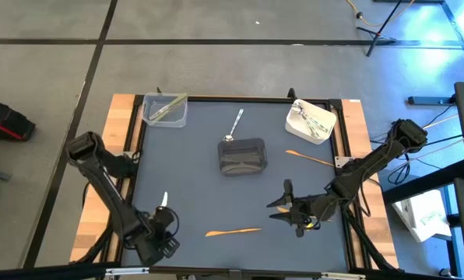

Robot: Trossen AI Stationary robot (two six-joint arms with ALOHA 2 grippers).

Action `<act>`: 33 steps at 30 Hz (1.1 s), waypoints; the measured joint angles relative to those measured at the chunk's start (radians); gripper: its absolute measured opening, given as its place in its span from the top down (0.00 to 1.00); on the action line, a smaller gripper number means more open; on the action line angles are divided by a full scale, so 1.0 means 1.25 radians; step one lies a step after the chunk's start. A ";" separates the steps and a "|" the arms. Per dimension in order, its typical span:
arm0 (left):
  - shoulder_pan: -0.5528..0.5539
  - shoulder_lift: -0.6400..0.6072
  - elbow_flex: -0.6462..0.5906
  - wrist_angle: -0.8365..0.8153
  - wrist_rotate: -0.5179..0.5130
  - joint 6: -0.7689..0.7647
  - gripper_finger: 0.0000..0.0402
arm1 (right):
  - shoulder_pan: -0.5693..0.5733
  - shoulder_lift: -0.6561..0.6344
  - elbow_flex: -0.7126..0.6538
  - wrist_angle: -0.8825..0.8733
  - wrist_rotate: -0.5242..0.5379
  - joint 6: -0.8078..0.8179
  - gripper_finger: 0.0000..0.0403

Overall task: Sort silverware by color (type)
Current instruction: Put the green knife into the transparent bin

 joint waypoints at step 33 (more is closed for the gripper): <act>-0.026 0.161 0.001 -0.109 0.095 -0.157 0.71 | 0.000 0.000 0.000 -0.043 -0.009 0.065 0.62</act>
